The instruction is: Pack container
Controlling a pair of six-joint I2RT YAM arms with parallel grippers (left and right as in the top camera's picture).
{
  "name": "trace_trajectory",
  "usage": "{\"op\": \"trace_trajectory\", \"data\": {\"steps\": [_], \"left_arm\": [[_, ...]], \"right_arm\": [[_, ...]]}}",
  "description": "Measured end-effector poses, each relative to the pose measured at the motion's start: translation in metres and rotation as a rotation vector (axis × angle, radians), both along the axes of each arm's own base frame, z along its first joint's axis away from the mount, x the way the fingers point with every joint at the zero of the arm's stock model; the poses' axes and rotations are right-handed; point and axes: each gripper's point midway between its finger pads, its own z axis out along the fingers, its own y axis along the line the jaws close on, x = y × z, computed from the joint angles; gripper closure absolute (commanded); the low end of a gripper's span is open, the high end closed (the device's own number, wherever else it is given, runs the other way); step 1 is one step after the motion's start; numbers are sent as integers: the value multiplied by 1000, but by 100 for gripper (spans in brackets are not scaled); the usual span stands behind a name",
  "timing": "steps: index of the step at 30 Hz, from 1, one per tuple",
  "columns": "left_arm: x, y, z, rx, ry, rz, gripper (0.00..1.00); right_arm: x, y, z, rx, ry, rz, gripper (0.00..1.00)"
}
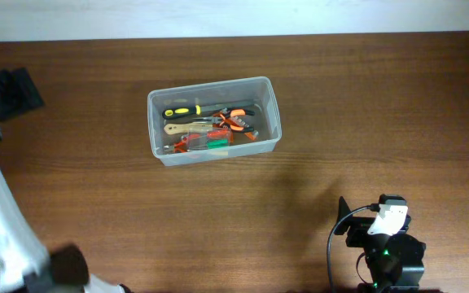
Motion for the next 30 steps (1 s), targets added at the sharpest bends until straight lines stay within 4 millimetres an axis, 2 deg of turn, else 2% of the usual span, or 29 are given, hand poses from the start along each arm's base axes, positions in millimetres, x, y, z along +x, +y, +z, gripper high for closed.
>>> {"op": "trace_trajectory", "data": {"steps": [4, 8, 11, 13, 17, 22, 24, 27, 30], "left_arm": [[-28, -31, 36, 86, -151, -52, 1], [-37, -53, 70, 171, -399, -98, 1], [-40, -74, 76, 196, -545, -151, 1], [-43, -88, 68, 199, -614, -188, 1], [-58, -108, 25, 191, -677, -245, 1], [-85, -113, -61, 176, -620, -264, 1], [-92, -114, -87, 175, -616, -265, 1], [-97, -115, -116, 176, -639, -270, 1], [-97, -119, -134, 180, -690, -282, 1]], "right_arm": [[0, 0, 0, 0, 0, 0, 1], [0, 0, 0, 0, 0, 0, 1], [0, 0, 0, 0, 0, 1, 1], [0, 0, 0, 0, -1, 0, 1], [0, 0, 0, 0, -2, 0, 1], [0, 0, 0, 0, -1, 0, 1], [0, 0, 0, 0, -1, 0, 1], [0, 0, 0, 0, -2, 0, 1], [0, 0, 0, 1, -1, 0, 1]]}}
